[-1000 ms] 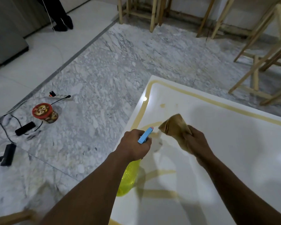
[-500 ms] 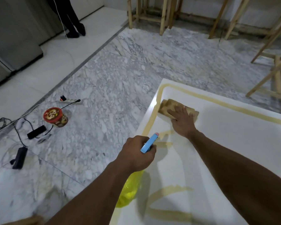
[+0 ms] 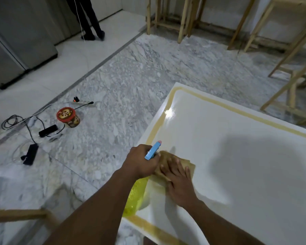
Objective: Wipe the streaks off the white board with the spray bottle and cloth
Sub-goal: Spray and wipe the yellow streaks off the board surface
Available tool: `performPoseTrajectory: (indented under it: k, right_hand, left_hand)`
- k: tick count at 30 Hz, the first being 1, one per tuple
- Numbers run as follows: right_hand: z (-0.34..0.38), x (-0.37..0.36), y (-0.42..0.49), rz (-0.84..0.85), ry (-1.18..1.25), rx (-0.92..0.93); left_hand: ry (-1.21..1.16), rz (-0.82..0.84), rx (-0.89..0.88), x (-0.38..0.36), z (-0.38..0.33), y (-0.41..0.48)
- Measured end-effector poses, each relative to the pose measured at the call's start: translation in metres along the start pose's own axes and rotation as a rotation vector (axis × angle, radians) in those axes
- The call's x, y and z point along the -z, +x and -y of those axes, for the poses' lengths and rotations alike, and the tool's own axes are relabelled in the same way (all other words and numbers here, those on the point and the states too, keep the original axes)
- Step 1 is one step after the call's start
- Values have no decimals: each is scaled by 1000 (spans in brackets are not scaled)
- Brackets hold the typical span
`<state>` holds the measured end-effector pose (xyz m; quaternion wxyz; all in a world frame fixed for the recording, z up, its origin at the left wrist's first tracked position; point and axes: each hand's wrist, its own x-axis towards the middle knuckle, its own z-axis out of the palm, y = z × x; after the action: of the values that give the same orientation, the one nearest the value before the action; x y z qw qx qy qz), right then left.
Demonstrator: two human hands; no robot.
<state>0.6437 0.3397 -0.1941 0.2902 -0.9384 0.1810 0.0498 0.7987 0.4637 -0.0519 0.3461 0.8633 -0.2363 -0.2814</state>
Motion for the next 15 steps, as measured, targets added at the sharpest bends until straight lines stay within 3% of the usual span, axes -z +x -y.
performPoseTrajectory:
  k: [4, 6, 9, 11, 15]
  right_hand:
    - [14, -7, -58, 91, 130, 53]
    - [20, 13, -71, 136, 303, -29]
    - [20, 67, -108, 144, 680, -318]
    - [13, 102, -143, 132, 1060, -460]
    - [-10, 162, -220, 126, 1563, -501]
  left_hand:
    - [10, -27, 29, -11, -1, -48]
    - [31, -25, 40, -18, -4, -70]
    - [78, -9, 33, -37, -16, -116]
    - [91, 35, 9, -55, -27, -147]
    - [149, 105, -29, -90, -55, -202]
